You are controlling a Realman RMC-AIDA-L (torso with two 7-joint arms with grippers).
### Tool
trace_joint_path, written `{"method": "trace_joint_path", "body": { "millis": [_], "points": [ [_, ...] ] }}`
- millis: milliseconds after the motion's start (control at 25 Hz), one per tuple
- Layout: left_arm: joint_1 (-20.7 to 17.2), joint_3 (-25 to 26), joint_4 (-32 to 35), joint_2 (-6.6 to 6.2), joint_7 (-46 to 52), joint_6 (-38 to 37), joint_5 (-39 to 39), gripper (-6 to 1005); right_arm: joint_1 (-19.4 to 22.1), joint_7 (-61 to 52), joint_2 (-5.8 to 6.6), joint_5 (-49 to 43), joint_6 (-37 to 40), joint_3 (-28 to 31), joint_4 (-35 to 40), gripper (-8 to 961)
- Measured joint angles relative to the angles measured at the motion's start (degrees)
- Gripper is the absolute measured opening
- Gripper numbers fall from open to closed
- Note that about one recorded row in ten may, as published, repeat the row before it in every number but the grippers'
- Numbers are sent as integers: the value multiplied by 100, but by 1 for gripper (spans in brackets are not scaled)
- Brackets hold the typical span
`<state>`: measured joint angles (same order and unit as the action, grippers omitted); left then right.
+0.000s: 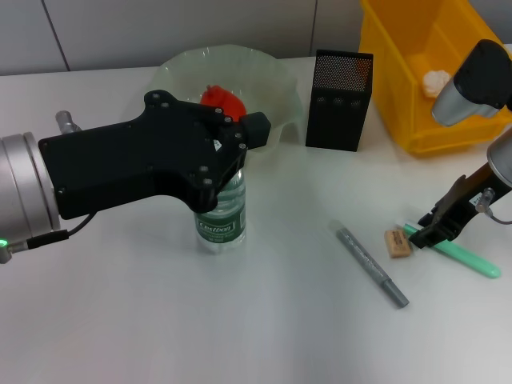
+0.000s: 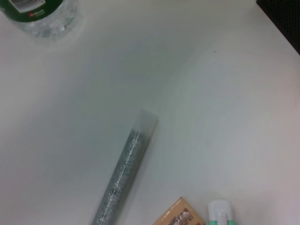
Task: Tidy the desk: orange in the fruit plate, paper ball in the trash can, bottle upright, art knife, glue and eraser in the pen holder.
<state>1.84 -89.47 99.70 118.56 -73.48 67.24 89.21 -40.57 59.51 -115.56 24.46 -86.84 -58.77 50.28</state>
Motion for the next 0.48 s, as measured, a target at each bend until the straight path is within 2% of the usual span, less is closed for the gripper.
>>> {"method": "trace_joint_path", "body": {
  "millis": [480],
  "points": [
    [-7, 0, -4, 0, -1, 0, 1, -2, -14, 1, -8, -90, 66, -3, -42, 274]
  ]
}}
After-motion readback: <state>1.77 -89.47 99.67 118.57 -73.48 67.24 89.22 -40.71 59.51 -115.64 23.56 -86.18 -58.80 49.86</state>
